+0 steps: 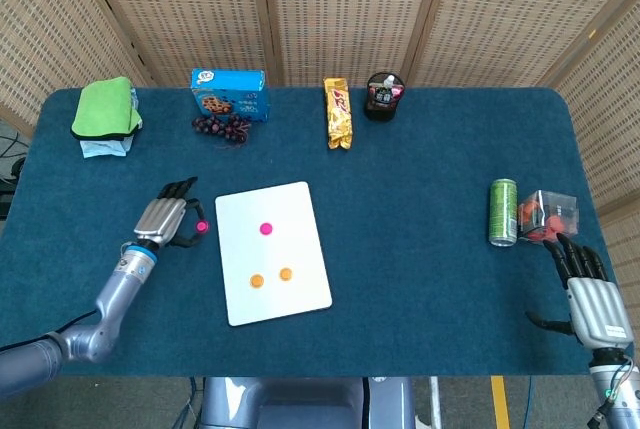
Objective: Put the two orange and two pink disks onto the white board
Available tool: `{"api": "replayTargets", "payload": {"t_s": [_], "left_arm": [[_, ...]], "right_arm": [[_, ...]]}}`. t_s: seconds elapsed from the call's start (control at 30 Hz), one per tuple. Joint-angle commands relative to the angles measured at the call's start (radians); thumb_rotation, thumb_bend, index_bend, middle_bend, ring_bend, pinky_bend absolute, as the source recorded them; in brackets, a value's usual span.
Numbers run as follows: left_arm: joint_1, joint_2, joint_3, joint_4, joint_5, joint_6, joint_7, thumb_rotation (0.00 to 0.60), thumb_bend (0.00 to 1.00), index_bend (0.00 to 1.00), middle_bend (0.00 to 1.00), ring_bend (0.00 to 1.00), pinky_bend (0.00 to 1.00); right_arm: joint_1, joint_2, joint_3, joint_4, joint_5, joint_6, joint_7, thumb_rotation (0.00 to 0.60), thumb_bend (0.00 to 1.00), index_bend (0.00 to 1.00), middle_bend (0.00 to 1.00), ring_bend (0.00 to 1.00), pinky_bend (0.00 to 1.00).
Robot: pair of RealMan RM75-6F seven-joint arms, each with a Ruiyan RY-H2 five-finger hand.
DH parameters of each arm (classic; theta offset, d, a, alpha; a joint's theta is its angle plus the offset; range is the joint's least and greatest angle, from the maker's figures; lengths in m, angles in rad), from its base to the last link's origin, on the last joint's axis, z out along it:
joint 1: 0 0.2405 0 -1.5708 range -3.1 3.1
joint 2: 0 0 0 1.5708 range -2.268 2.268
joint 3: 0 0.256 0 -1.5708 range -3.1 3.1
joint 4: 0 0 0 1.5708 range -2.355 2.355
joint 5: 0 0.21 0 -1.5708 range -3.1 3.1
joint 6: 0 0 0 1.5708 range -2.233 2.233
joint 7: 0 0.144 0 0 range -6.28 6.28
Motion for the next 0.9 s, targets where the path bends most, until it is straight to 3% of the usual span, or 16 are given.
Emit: {"api": "replayTargets", "payload": {"t_s": [0.03, 0.37, 0.9], "left_arm": [[-0.030, -0.030, -0.008, -0.030, -0.047, 0.013, 0.070, 0.600, 0.33, 0.59, 0.00, 0.00, 0.00], [-0.077, -0.086, -0.003, -0.040, -0.149, 0.028, 0.188, 0.600, 0.33, 0.59, 0.00, 0.00, 0.00], [-0.093, -0.119, 0.009, -0.001, -0.176, 0.028, 0.193, 0.600, 0.33, 0.59, 0.00, 0.00, 0.00]], "right_arm": [[0.001, 0.001, 0.000, 0.001, 0.000, -0.002, 0.004, 0.600, 0.04, 0.00, 0.00, 0.00, 0.00], [0.002, 0.003, -0.001, 0.002, -0.002, -0.005, 0.012, 0.600, 0.04, 0.00, 0.00, 0.00, 0.00], [0.003, 0.005, -0.003, 0.002, -0.003, -0.008, 0.015, 0.600, 0.04, 0.00, 0.00, 0.00, 0.00]]}}
